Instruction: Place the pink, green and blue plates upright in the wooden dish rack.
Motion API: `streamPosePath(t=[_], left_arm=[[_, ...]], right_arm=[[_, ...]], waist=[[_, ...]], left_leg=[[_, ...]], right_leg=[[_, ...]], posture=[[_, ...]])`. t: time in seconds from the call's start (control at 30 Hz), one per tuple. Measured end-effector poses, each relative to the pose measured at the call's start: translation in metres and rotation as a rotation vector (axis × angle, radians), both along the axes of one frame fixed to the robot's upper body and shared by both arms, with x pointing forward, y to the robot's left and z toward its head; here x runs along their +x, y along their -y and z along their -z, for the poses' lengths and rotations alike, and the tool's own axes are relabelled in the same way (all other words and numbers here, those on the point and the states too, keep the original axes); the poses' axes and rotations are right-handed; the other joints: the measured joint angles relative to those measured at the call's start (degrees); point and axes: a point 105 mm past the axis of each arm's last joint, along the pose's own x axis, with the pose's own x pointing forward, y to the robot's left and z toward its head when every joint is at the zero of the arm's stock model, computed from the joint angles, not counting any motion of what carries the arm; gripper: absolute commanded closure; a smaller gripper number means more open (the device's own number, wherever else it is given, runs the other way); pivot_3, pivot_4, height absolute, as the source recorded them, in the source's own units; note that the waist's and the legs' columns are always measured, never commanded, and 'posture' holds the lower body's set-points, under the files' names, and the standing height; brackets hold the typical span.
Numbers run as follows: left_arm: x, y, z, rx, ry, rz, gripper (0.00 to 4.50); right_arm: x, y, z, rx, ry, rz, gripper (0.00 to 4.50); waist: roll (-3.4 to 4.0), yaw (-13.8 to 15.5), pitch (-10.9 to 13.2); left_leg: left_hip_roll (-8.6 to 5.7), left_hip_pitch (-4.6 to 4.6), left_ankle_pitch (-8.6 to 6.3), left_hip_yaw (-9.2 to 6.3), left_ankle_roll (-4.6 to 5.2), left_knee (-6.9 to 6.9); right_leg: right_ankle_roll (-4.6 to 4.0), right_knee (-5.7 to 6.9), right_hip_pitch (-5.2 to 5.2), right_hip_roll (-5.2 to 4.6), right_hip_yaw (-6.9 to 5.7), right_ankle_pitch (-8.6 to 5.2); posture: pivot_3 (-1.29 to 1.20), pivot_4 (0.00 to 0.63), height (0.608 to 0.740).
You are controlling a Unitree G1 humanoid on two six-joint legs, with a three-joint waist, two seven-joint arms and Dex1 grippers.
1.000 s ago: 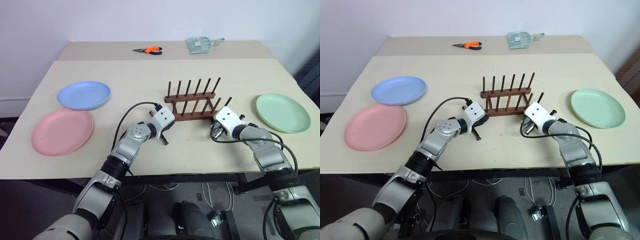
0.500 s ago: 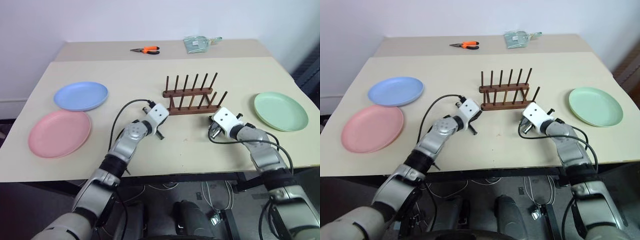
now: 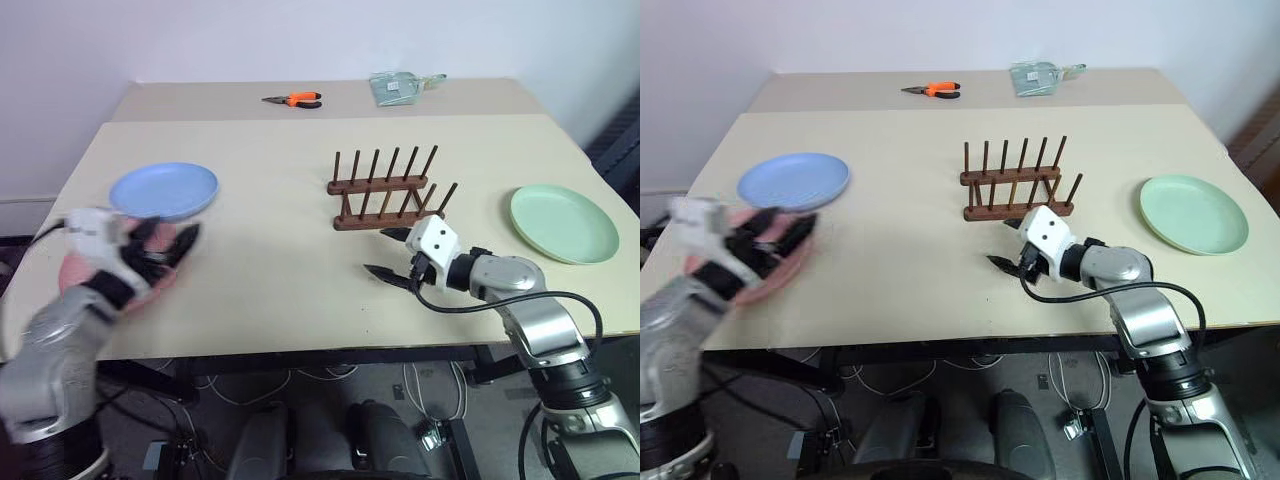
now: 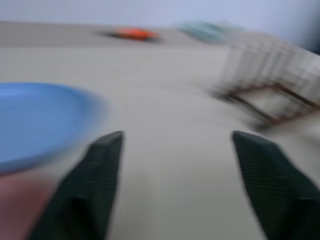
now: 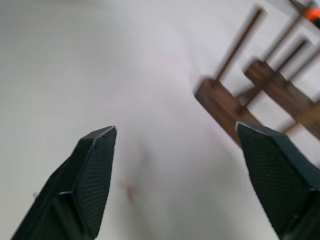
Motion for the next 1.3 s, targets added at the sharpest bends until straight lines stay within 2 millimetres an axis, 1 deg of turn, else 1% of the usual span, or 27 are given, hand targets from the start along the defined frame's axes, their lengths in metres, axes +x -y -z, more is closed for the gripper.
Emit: streamPosePath(t=[0.17, 0.2, 0.23, 0.27, 0.43, 0.47, 0.5, 0.53, 0.57, 0.6, 0.63, 0.73, 0.8, 0.83, 0.9, 1.0, 1.1, 1.2, 1.3], left_arm=[[-0.018, -0.059, 0.021, -0.036, -0.104, -0.384, 0.38], [-0.023, -0.071, 0.030, -0.054, -0.142, -0.476, 0.38], [-0.028, -0.079, 0.037, -0.076, -0.168, -0.537, 0.38], [-0.033, -0.085, 0.047, -0.101, -0.201, -0.595, 0.38], [-0.043, -0.095, 0.072, -0.195, -0.286, -0.738, 0.38], [-0.043, -0.095, 0.081, -0.204, -0.328, -0.748, 0.38], [-0.043, -0.094, 0.085, -0.208, -0.347, -0.747, 0.38], [-0.042, -0.092, 0.091, -0.215, -0.375, -0.739, 0.60], [-0.039, -0.091, 0.090, -0.219, -0.376, -0.737, 0.90], [-0.036, -0.090, 0.090, -0.228, -0.382, -0.733, 1.24], [-0.033, -0.089, 0.089, -0.243, -0.380, -0.730, 1.69], [-0.025, -0.086, 0.089, -0.287, -0.370, -0.721, 3.13], [-0.023, -0.087, 0.089, -0.301, -0.361, -0.726, 4.17], [-0.021, -0.088, 0.086, -0.309, -0.340, -0.728, 4.43], [-0.019, -0.087, 0.082, -0.325, -0.314, -0.720, 4.43], [-0.017, -0.082, 0.085, -0.375, -0.282, -0.687, 4.43], [-0.021, -0.071, 0.082, -0.357, -0.236, -0.576, 4.50], [-0.026, -0.047, 0.083, -0.329, -0.229, -0.409, 4.50], [-0.027, -0.010, 0.081, -0.304, -0.241, -0.202, 4.50]], right_arm=[[0.003, -0.013, 0.002, 0.014, -0.011, -0.051, 0.80], [0.003, -0.014, 0.004, 0.011, -0.013, -0.061, 0.80], [0.004, -0.015, 0.006, 0.005, -0.016, -0.064, 0.80], [0.004, -0.015, 0.009, 0.000, -0.024, -0.068, 0.80], [0.004, -0.016, 0.013, -0.014, -0.019, -0.076, 0.80], [0.005, -0.016, 0.013, -0.018, -0.017, -0.074, 0.80], [0.005, -0.016, 0.013, -0.020, -0.014, -0.072, 0.80], [0.005, -0.015, 0.013, -0.021, -0.011, -0.069, 0.80], [0.005, -0.015, 0.014, -0.020, -0.010, -0.065, 0.80], [0.005, -0.015, 0.014, -0.019, -0.009, -0.061, 0.80], [0.004, -0.015, 0.016, -0.017, -0.009, -0.056, 0.80], [0.000, -0.015, 0.020, -0.012, -0.015, -0.045, 0.80], [-0.001, -0.014, 0.023, -0.010, -0.020, -0.033, 0.80], [-0.002, -0.013, 0.025, -0.009, -0.023, -0.029, 0.80], [-0.003, -0.012, 0.026, -0.009, -0.024, -0.025, 0.80], [-0.003, -0.009, 0.025, -0.012, -0.020, -0.025, 0.80], [-0.007, -0.005, 0.020, 0.022, -0.068, -0.047, 0.03], [-0.012, -0.006, 0.014, 0.050, -0.113, -0.080, 0.03], [-0.019, -0.019, -0.001, 0.044, -0.067, -0.155, 0.03]], waist=[[-0.03, -0.17, 0.00], [-0.04, -0.20, -0.01], [-0.04, -0.20, -0.01], [-0.07, -0.15, -0.01], [-0.09, -0.19, -0.02], [-0.10, -0.25, -0.01], [-0.10, -0.27, -0.01], [-0.10, -0.25, -0.02], [-0.09, -0.16, -0.02], [-0.08, -0.06, -0.03], [-0.08, 0.01, -0.03], [-0.08, -0.05, -0.03], [-0.08, -0.20, -0.03], [-0.08, -0.21, -0.03], [-0.05, -0.22, -0.05], [-0.07, -0.15, -0.04], [-0.07, -0.34, -0.04], [-0.06, -0.40, -0.04], [-0.06, -0.32, -0.03]], left_leg=[[-0.02, -0.01, 0.00, 0.00, 0.01, 0.00], [-0.02, 0.00, 0.00, 0.00, 0.01, 0.00], [-0.02, 0.00, 0.00, 0.00, 0.01, -0.01], [-0.02, -0.01, 0.00, 0.00, 0.01, 0.00], [-0.02, -0.01, -0.01, -0.01, -0.02, -0.02], [-0.02, -0.02, -0.01, -0.01, -0.02, -0.03], [-0.02, -0.01, -0.01, -0.01, -0.02, -0.04], [-0.02, -0.01, -0.01, -0.01, -0.03, -0.03], [-0.02, -0.01, -0.01, -0.01, -0.03, -0.04], [-0.03, -0.01, -0.01, -0.01, -0.04, -0.03], [-0.03, -0.01, -0.01, -0.01, -0.05, -0.03], [-0.05, -0.02, -0.02, -0.01, -0.05, -0.04], [-0.05, -0.02, -0.02, -0.01, -0.05, -0.06], [-0.05, -0.01, -0.02, -0.01, -0.06, -0.07], [-0.05, -0.01, -0.02, -0.01, -0.07, -0.07], [-0.05, -0.02, -0.04, -0.01, -0.09, -0.07], [-0.05, -0.02, -0.07, 0.00, -0.14, -0.12], [-0.05, -0.02, -0.10, 0.00, -0.18, -0.17], [-0.05, -0.03, -0.11, 0.00, -0.21, -0.20]], right_leg=[[0.07, 0.00, 0.01, -0.01, -0.03, 0.04], [0.07, 0.00, 0.01, -0.01, -0.03, 0.04], [0.07, 0.00, 0.00, -0.01, -0.04, 0.04], [0.07, 0.00, 0.00, -0.02, -0.05, 0.04], [0.07, 0.00, -0.01, -0.04, -0.07, 0.04], [0.07, 0.00, -0.03, -0.04, -0.07, 0.04], [0.07, 0.00, -0.03, -0.04, -0.07, 0.04], [0.07, 0.00, -0.03, -0.04, -0.07, 0.04], [0.06, 0.00, -0.02, -0.05, -0.07, 0.04], [0.06, 0.01, -0.02, -0.07, -0.08, 0.04], [0.06, 0.00, -0.01, -0.08, -0.09, 0.04], [0.06, -0.01, -0.02, -0.11, -0.10, 0.04], [0.06, 0.00, -0.04, -0.12, -0.11, 0.04], [0.06, 0.00, -0.05, -0.12, -0.11, 0.04], [0.06, 0.00, -0.04, -0.14, -0.12, 0.04], [0.05, -0.01, -0.04, -0.15, -0.13, 0.03], [-0.11, -0.08, -0.04, -0.17, -0.14, -0.06], [-0.15, -0.10, -0.07, -0.21, -0.15, -0.08], [-0.36, -0.11, -0.09, -0.24, -0.15, -0.20]], posture=[[0.00, 0.150, 0.740], [0.00, 0.150, 0.740], [0.00, 0.150, 0.740], [0.00, 0.150, 0.740], [0.00, 0.150, 0.740], [0.00, 0.150, 0.740], [0.00, 0.150, 0.740], [0.00, 0.150, 0.740], [0.00, 0.150, 0.740], [0.00, 0.150, 0.740], [0.00, 0.150, 0.740], [0.00, 0.150, 0.740], [0.00, 0.150, 0.740], [0.00, 0.150, 0.740], [0.00, 0.150, 0.740], [0.00, 0.150, 0.740], [0.00, 0.150, 0.740], [0.00, 0.150, 0.740], [0.00, 0.150, 0.740]])
